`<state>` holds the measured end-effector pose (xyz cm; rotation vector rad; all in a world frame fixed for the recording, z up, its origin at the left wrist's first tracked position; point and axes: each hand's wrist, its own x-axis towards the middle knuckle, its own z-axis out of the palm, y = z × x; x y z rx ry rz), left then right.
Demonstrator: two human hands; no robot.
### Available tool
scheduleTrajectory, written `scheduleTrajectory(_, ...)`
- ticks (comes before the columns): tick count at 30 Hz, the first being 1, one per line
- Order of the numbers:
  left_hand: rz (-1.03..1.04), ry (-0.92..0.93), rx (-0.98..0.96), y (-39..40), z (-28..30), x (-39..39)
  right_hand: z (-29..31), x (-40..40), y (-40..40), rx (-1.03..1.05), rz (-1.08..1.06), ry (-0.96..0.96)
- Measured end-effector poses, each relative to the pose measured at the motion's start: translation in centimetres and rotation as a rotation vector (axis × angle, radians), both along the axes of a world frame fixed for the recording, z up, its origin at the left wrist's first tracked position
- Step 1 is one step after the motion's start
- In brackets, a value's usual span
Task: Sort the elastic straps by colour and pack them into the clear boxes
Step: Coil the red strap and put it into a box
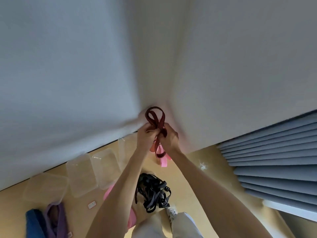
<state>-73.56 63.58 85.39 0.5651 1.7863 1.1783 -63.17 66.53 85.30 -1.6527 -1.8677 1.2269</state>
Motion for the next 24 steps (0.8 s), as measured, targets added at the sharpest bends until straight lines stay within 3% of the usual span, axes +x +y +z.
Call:
scheduleTrajectory(8,0.092,-0.162,0.13,-4.2,6.0,0.8,8.3,0.8,-1.8,0.082,-0.024,0.327)
scheduleTrajectory(12,0.122,-0.012,-0.041,-7.9,6.4,2.6,11.4,1.8,-3.6,0.029,0.011,0.494)
scheduleTrajectory(13,0.185,-0.068,-0.075,-8.9,6.5,3.2,11.8,2.0,-4.4,0.017,0.016,0.512)
scheduleTrajectory(15,0.251,-0.108,-0.078,-11.3,7.1,4.7,12.5,2.4,-6.2,-0.013,0.039,0.494)
scheduleTrajectory(19,0.426,0.096,0.112,-15.9,9.9,4.7,12.7,2.6,-11.0,-0.037,0.226,0.351)
scheduleTrajectory(22,0.472,-0.049,0.192,-19.3,11.5,3.2,12.4,2.4,-15.2,0.004,0.31,0.296)
scheduleTrajectory(24,0.494,0.009,0.18,-21.9,11.8,2.6,12.2,1.9,-17.9,0.045,0.352,0.302)
